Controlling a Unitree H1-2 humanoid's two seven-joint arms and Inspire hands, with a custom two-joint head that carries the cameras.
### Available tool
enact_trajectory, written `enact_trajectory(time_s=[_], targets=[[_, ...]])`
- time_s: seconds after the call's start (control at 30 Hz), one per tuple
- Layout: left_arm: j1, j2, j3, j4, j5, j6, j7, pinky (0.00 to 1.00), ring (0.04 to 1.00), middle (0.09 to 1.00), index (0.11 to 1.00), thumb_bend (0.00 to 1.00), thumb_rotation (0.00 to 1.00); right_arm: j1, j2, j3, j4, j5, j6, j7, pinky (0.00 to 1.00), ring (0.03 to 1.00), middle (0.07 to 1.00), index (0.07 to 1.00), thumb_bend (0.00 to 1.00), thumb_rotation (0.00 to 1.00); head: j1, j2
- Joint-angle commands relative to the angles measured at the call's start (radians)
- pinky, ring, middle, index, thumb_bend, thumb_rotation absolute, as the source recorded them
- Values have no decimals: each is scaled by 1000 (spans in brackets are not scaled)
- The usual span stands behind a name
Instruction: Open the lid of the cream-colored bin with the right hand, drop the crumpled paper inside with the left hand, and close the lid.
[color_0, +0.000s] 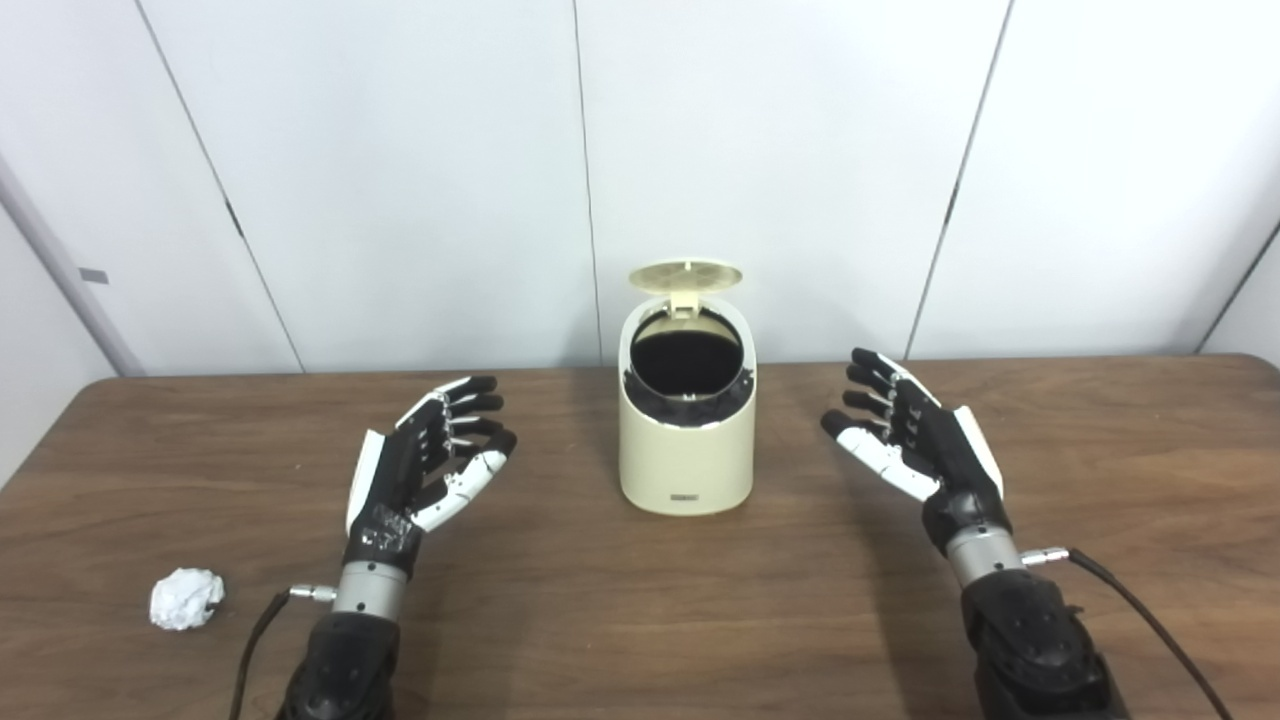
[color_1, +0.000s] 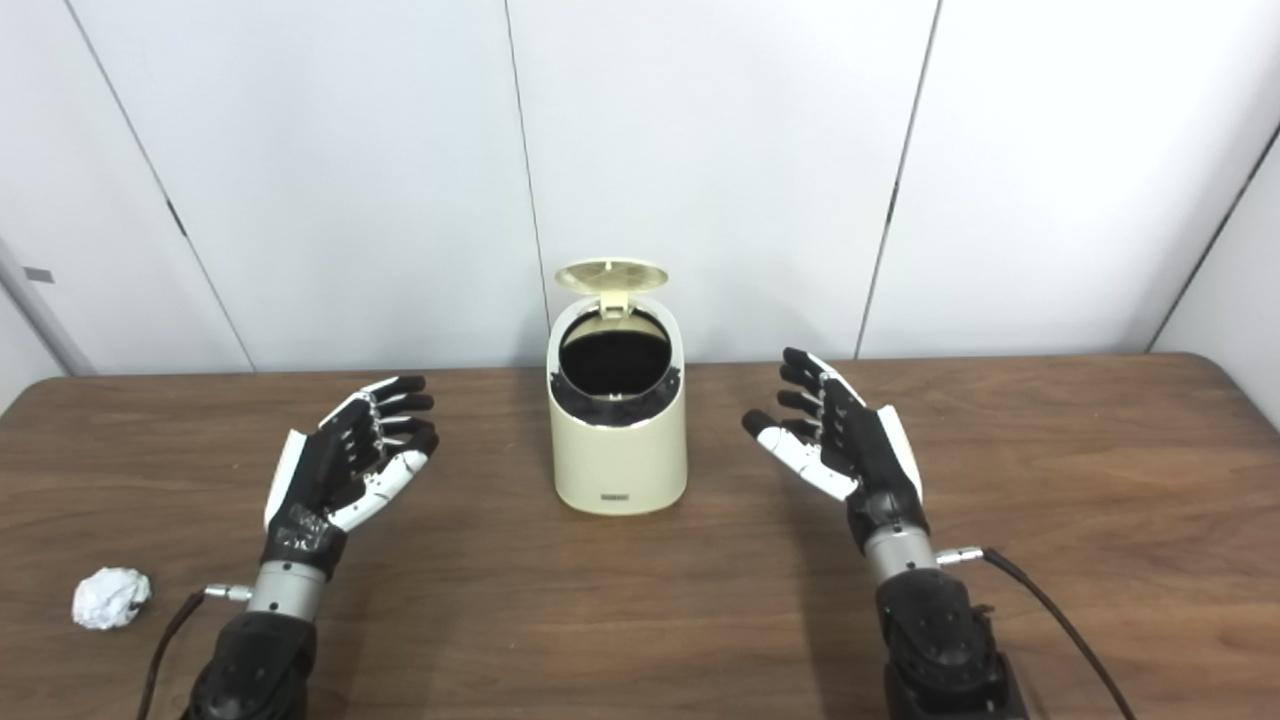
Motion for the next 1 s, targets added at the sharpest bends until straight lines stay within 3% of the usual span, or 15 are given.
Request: enact_trajectory(time_s=[0.0,0.17,0.33,0.53,0.7,0.8,0.97], targets=[[-30,1,-3,-33,7,-6,5,534,661,733,770,624,376,-27,-16,-1,-27,-2,-57,-2,716,810,862,857,599,474,51,-2],[-29,-27,-21,-36,30,3,17,531,659,738,778,582,340,-22,-40,-20,-18,30,-71,13,727,816,867,857,594,455,225,-27],[-31,-59,-37,-26,52,-3,33,523,650,743,784,609,357,-27,-77,-29,44,63,-151,39,758,846,886,879,615,467,326,-48],[-34,-75,-43,-24,78,1,48,520,651,745,785,586,334,-22,-91,-26,-7,69,-93,48,764,840,890,883,560,418,397,-63],[-22,-77,-44,-48,102,13,57,504,644,744,781,559,314,-9,-101,-26,-49,73,-58,66,770,850,901,895,554,461,429,-61],[-4,-59,-48,-97,113,51,41,504,642,744,782,548,301,-7,-106,-28,-67,70,-41,76,751,848,900,894,567,484,434,-60],[31,-17,-40,-219,118,171,1,527,644,736,768,577,246,-7,-107,-29,-92,68,1,79,739,840,897,887,563,474,438,-62]])
